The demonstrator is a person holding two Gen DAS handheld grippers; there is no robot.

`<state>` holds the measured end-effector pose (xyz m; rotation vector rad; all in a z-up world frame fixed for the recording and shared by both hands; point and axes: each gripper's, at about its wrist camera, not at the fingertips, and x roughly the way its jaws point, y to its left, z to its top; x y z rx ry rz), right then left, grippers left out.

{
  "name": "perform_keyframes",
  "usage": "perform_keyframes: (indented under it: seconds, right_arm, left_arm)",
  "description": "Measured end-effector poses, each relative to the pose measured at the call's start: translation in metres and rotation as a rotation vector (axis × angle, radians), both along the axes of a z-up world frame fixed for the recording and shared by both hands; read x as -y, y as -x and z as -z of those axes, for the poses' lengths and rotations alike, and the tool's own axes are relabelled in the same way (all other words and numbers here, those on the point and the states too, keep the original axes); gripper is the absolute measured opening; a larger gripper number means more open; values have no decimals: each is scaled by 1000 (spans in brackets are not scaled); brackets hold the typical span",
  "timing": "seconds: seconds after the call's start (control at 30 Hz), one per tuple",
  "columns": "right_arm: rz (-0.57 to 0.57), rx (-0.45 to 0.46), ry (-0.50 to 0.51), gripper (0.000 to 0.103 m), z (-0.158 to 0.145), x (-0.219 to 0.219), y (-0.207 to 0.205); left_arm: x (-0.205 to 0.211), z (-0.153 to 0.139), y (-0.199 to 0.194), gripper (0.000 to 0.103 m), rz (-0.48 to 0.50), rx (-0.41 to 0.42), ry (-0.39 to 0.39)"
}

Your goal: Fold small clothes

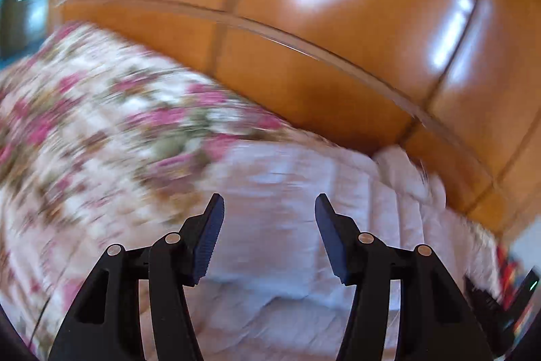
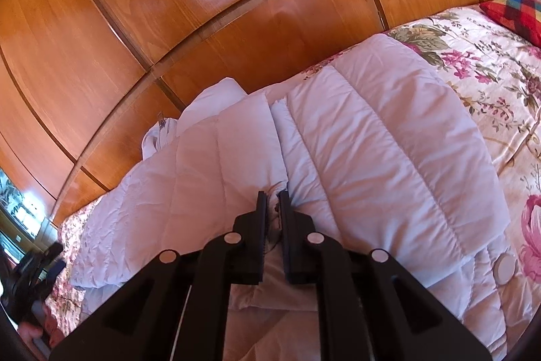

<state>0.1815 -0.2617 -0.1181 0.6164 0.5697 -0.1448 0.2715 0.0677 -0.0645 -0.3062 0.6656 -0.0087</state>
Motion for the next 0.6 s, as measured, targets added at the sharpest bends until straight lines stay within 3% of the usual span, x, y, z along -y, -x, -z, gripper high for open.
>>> perform_keyframes:
  seconds: [0.13,0.17,0.23,0.4,0.43,0.47,0.5,0.53,0.6]
  right_arm:
    - [-1,2,2,9,2,-1,-1]
    - [-1,1,15,9,1,-2,-1]
    - [1,-7,38,9,1,-5,-3]
    - [-2,-30,41,13,-4,-4,-3]
    - [4,-38,58,21,-8,-6,0]
    - [16,-33,88,41,-16,-8,4]
    - [26,6,142,52,-28,-14,11]
    - [23,39,187,58,-37,-20,15]
    - [-25,79,296,58,-59,-38,11]
  left_arm:
    - [20,38,-35,54,27,-86,-225]
    - [16,50,-36,55,35,-98,-239]
    - [2,59,-35,58,15,-121,-178]
    - [-6,55,-30,62,6,-111,-150]
    - [-9,51,-27,62,1,-109,-139]
    - [-12,44,-21,62,-5,-111,-126]
    - [-12,39,-16,62,-7,-104,-111]
    - [-11,32,-9,62,-6,-83,-84]
    - [-7,18,0,62,12,-28,-45]
